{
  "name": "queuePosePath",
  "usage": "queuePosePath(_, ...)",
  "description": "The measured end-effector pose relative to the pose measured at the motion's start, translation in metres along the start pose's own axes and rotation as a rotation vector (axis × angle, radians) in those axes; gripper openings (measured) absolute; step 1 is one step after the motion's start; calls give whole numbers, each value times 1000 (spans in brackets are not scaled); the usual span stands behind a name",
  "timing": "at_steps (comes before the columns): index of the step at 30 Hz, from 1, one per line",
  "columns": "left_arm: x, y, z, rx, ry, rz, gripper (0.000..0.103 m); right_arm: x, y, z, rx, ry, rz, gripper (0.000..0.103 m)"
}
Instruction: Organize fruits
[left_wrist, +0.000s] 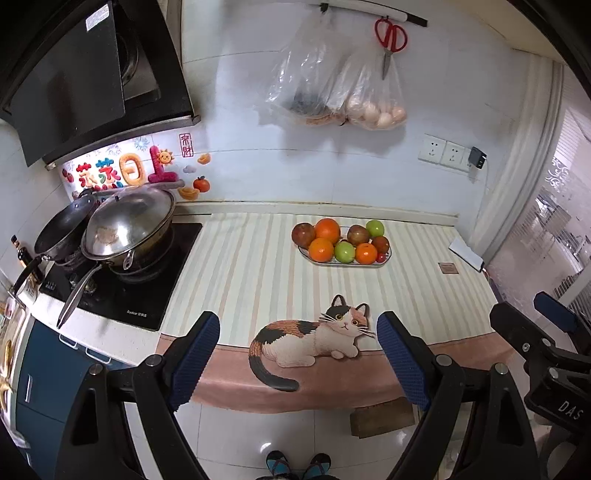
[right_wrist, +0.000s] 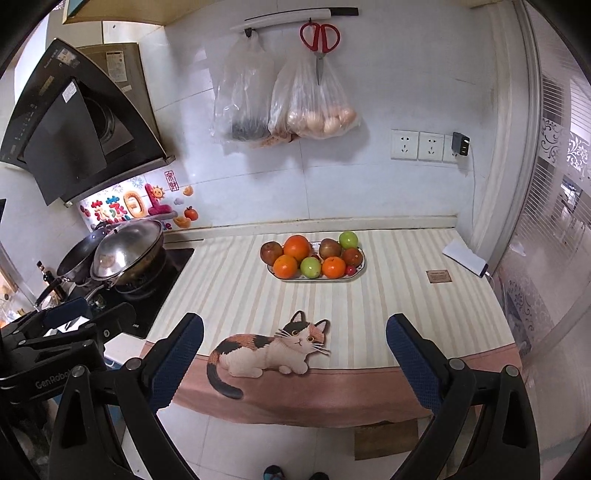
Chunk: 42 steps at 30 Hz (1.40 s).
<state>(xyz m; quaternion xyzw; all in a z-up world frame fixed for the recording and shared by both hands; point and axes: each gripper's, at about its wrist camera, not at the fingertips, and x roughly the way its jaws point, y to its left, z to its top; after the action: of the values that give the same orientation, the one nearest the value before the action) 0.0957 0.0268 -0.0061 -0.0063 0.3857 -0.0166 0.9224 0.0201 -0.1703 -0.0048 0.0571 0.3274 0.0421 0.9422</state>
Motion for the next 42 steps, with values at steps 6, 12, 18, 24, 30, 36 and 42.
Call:
queuePosePath(6, -10, -1, -1, 25, -14, -2, 87, -8, 2, -2, 16, -6, 7, 101)
queuePosePath(12, -9, 1, 2, 24, -17, 5, 87, -4, -2, 2, 36, -8, 7, 101)
queuePosePath(18, 8, 4, 7, 18, -5, 46, 100, 16, -6, 8, 35, 13, 15, 101)
queuePosePath(24, 27, 5, 13, 4, 19, 65, 100, 44, -10, 17, 27, 35, 16, 101)
queuePosePath(30, 45, 4, 19, -2, 38, 81, 100, 74, -12, 26, 12, 59, 16, 101)
queuePosePath(36, 57, 2, 22, -5, 51, 91, 100, 92, -14, 29, 8, 80, 18, 101)
queuePosePath(42, 61, 0, 22, -5, 59, 90, 100, 100, -16, 28, 5, 91, 15, 101)
